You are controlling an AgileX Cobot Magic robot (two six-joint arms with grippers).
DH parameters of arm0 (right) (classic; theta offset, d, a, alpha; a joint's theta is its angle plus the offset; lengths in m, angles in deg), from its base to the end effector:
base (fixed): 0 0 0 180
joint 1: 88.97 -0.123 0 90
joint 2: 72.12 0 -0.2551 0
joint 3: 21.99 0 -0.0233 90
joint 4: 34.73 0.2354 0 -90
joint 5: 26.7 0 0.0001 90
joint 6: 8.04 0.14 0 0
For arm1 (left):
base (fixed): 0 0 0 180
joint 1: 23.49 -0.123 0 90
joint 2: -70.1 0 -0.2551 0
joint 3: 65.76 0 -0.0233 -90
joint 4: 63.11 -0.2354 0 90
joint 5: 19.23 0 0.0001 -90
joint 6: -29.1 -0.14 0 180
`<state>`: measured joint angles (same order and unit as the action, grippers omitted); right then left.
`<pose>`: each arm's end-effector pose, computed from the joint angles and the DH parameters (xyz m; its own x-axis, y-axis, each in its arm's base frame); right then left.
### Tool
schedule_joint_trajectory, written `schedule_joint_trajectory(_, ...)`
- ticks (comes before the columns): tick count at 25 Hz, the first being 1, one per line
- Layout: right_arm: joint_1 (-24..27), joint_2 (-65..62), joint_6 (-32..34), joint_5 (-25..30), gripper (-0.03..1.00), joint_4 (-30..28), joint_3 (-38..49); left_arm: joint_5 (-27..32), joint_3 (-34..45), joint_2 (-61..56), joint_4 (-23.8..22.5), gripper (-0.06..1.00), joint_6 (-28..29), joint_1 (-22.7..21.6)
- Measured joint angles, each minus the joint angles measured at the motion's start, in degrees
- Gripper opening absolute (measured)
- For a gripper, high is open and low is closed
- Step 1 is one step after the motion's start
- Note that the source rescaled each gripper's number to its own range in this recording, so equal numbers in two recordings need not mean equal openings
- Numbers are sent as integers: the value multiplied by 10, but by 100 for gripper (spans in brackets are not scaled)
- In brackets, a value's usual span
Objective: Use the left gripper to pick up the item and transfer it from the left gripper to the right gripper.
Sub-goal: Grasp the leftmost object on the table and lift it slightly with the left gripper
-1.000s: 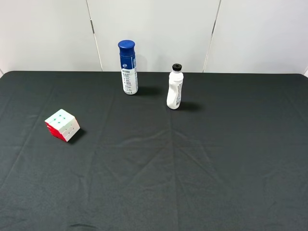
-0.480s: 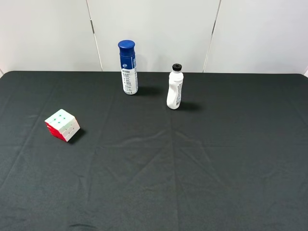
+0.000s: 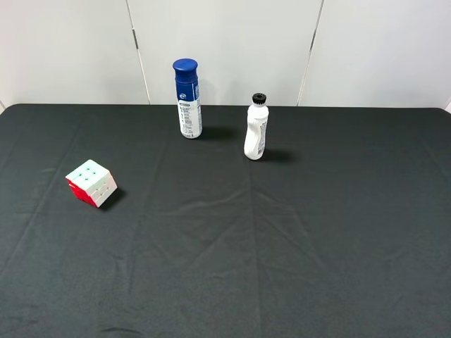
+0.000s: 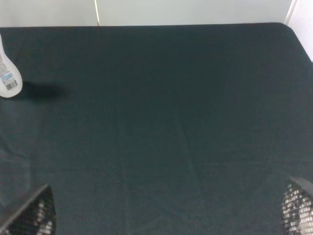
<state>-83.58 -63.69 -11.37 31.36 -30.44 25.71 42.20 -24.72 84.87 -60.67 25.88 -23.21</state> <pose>0.0582 0.0034 0.2538 -0.4074 0.0199 -0.9130 0.0285 0.9996 0.0091 0.0593 -0.0055 0.2755 -0.4557 0.0380 -0.8893 0.0545 0.9984 0.0148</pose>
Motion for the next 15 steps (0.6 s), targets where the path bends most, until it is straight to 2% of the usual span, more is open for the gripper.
schedule_joint_trajectory(6,0,0,0,1,100,0,0,0,-68,136,-4,93,0,0)
schedule_joint_trajectory(8,0,0,0,1,100,0,0,-1,-82,189,-4,96,0,0)
schedule_joint_trajectory(15,0,0,0,1,100,0,0,-17,-96,373,-5,100,-6,0)
